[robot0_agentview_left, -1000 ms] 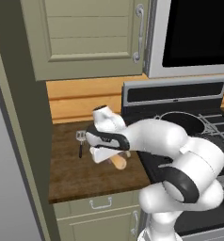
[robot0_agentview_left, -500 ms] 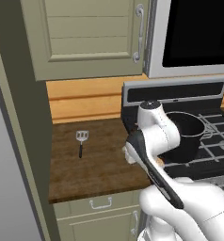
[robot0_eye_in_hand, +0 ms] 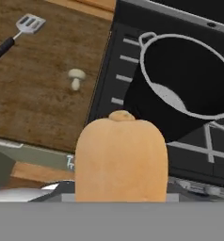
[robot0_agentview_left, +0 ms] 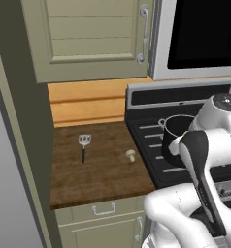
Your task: Put the mushroom and squash in the pot. Retrieve the spatula and lightly stir the vegetables in the pot.
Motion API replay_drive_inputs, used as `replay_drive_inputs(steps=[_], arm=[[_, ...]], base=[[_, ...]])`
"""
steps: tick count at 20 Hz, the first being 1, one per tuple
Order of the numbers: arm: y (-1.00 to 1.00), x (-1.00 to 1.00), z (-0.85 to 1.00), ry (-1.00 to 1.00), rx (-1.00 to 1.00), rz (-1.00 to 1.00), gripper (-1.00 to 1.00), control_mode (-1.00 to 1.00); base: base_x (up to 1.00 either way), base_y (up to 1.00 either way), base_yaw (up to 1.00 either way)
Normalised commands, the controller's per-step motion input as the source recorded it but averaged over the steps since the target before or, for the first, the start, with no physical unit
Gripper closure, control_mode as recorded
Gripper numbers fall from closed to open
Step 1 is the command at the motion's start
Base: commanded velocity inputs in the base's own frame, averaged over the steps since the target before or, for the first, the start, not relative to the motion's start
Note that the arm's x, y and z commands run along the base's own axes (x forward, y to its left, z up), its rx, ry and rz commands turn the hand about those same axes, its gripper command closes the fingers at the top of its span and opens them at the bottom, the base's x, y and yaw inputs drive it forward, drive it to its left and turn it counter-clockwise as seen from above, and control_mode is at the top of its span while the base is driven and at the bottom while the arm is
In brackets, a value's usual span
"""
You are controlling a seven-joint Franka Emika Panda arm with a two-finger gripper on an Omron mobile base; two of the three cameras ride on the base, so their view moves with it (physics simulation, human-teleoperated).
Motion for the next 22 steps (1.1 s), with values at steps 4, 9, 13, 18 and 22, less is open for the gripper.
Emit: replay_drive_inputs(steps=[4,9,13,18,22], arm=[[-0.51,0.36,0.78,-0.21,0.0,0.0,1.0,-1.0],[-0.33,0.57,0.07,-0.09,0.0,0.0,1.0,-1.0],[-0.26,0.51,-0.16,0.0,0.0,0.0,1.0,-1.0],[-0.37,0.32,-0.23,0.0,0.0,0.0,1.0,-1.0],[-0.36,0.19,-0.14,0.0,0.01,0.0,1.0,-1.0]], base=[[0.0,0.0,0.0],[0.0,0.0,0.0],[0.0,0.0,0.0],[0.0,0.0,0.0],[0.0,0.0,0.0]])
